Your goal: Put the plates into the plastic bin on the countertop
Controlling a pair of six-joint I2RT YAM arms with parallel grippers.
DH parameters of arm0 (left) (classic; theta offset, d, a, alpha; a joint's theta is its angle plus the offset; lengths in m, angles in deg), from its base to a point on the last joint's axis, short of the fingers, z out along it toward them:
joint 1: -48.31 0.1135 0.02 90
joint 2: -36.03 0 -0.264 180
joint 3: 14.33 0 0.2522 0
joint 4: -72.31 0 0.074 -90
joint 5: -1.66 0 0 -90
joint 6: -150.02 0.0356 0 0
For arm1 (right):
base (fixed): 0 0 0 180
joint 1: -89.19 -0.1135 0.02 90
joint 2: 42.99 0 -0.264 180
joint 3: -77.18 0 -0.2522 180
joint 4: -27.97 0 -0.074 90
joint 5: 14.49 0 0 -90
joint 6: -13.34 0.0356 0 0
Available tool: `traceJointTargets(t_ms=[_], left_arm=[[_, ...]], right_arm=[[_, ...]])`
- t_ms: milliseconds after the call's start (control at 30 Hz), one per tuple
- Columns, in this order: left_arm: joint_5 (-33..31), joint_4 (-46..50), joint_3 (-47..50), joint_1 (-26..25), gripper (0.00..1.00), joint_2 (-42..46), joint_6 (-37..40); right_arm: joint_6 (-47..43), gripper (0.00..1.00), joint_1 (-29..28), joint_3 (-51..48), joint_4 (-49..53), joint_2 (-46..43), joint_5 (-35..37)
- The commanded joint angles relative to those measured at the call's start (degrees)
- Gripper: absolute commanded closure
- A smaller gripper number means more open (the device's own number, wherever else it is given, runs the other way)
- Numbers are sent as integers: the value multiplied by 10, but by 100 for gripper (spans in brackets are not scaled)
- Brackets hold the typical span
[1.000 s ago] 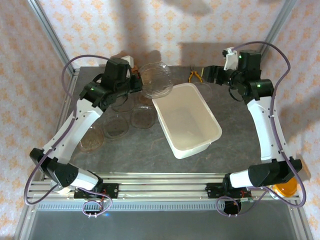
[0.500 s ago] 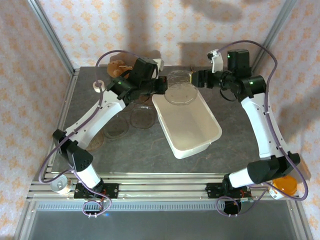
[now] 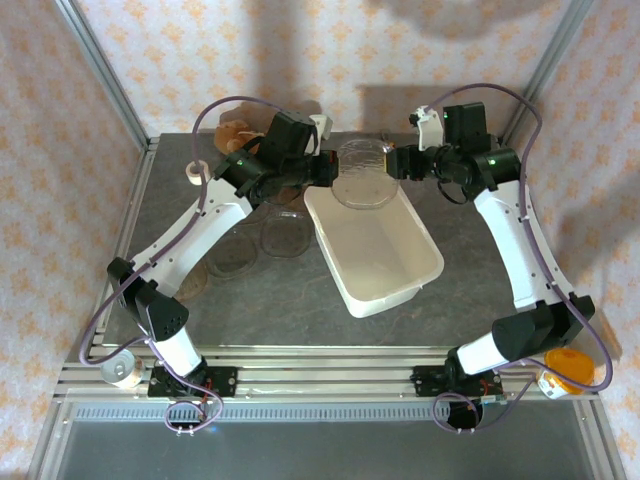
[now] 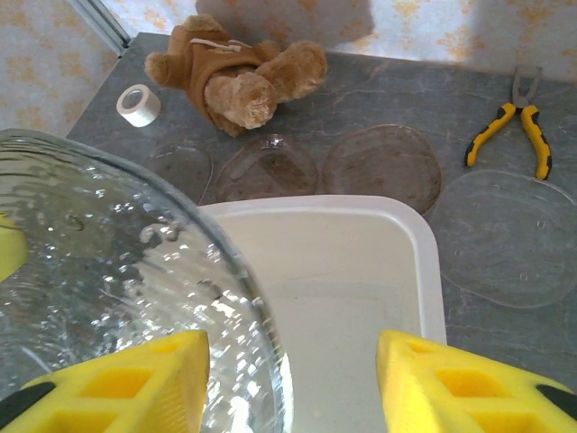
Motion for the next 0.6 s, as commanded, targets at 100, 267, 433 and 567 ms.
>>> traceJointTargets(t_ms=[100, 267, 433, 567], left_arm=[[3, 11, -22, -4, 100, -4, 15], [-3, 10, -20, -3, 100, -3, 15], [-5, 5, -15, -4, 100, 0, 12], [-4, 4, -8, -3, 100, 2, 11]], right_arm=[[5, 51, -1, -12, -16, 9, 9], [11, 65, -1, -18, -17, 15, -25], [11, 79, -1, -20, -13, 15, -33], [13, 87, -1, -25, -17, 11, -30]])
